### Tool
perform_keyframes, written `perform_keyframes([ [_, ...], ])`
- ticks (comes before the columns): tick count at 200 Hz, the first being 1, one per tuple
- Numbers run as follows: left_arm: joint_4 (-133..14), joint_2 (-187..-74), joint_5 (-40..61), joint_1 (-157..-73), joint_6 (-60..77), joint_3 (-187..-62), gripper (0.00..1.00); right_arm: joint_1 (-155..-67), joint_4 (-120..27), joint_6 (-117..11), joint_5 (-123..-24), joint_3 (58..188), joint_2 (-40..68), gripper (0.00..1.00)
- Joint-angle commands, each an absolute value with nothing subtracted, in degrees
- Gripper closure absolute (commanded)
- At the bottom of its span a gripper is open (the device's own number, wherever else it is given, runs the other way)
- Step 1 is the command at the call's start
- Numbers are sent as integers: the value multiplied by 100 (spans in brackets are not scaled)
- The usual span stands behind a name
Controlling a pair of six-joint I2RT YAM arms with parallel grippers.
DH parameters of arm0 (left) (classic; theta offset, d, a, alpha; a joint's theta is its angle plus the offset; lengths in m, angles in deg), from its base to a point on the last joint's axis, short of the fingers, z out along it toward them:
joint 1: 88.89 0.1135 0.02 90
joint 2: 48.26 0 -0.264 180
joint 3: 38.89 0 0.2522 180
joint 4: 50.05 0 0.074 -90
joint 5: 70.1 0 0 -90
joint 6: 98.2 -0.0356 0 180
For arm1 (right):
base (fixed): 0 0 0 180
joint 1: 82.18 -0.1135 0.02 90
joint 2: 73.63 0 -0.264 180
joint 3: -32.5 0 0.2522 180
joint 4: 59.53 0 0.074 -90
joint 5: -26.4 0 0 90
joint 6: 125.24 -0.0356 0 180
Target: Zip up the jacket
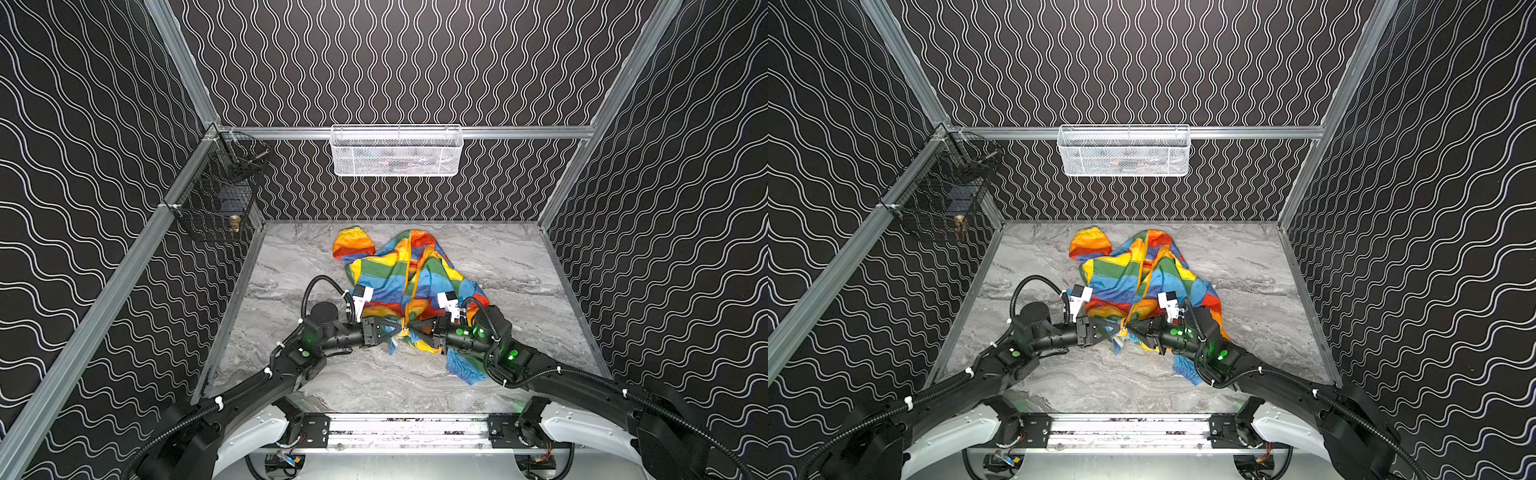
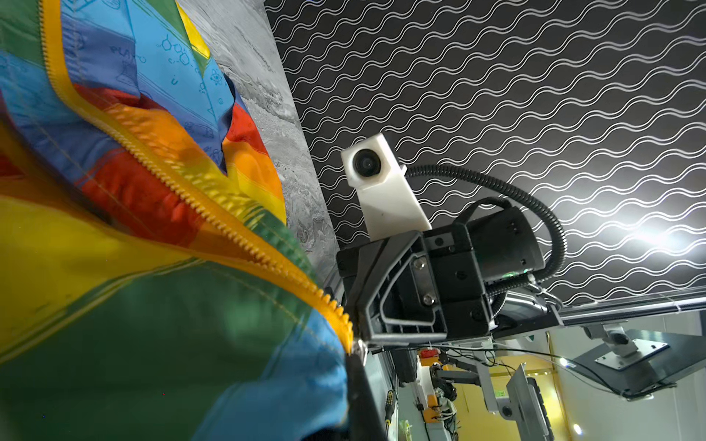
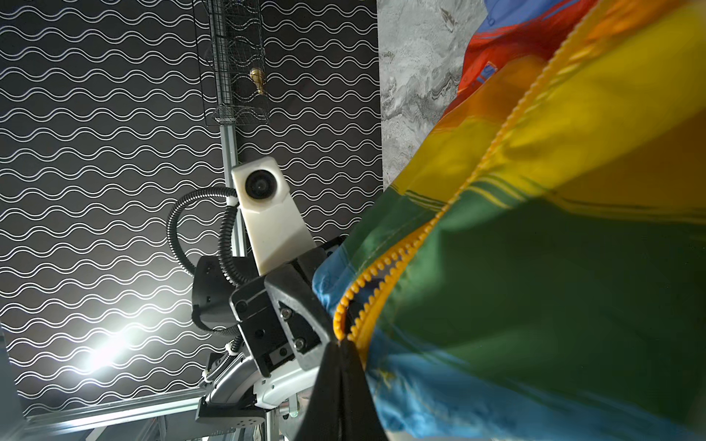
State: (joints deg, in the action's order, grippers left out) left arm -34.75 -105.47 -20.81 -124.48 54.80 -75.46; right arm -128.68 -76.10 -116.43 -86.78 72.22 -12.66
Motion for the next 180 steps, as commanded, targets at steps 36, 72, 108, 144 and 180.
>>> perform_keyframes([
  [36,-3655,-10540,-2299,-12459,5332,-7548,100,-12824,-7498,-11444,-8241,7422,-1313,100],
  [72,-3774,-10557,-2349,-12489,5263,-7585,100,-12808,-7544,-11441,-8162,7443,-1239,100],
  [108,-3876,-10556,-2351,-12523,5201,-7577,100,-12763,-7644,-11504,-8064,7421,-1231,100],
  [144,-3977,-10574,-2304,-12537,5126,-7555,100,-12710,-7597,-11559,-7960,7429,-1316,100],
  [180,-4345,-10515,-2144,-12552,4915,-7644,100,-12703,-7701,-11746,-7959,7371,-1304,100],
])
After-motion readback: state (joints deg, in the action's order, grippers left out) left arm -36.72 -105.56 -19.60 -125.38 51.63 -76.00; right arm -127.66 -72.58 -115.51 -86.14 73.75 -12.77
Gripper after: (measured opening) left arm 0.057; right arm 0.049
